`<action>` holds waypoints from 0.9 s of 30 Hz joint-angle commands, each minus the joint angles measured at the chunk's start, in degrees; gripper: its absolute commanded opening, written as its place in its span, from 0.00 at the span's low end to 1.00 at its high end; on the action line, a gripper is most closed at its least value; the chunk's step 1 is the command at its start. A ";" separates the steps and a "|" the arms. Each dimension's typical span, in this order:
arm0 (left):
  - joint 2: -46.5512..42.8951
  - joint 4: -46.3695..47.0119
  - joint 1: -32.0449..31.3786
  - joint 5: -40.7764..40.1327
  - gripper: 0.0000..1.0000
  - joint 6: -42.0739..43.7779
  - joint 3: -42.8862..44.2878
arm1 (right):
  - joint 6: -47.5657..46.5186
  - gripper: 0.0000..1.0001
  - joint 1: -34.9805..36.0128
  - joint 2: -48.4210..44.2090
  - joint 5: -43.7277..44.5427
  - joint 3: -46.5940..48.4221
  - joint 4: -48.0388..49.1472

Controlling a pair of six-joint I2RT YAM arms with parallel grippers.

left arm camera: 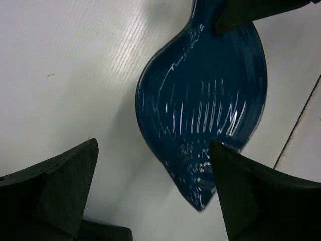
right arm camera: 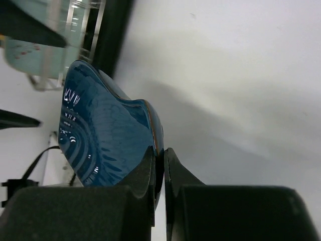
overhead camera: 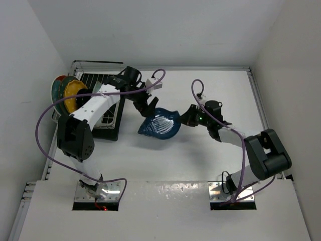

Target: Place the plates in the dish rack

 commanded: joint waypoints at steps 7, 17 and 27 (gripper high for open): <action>-0.33 1.69 0.37 7.94 0.82 -0.78 1.48 | 6.58 0.00 3.78 -1.38 -7.79 8.75 17.93; -4.55 0.56 5.47 10.49 0.00 -2.36 3.23 | 8.96 0.00 4.57 1.52 -7.71 12.00 21.28; -9.03 0.55 11.35 -4.17 0.00 -9.48 12.43 | 12.03 1.00 4.66 4.60 -5.62 15.70 19.00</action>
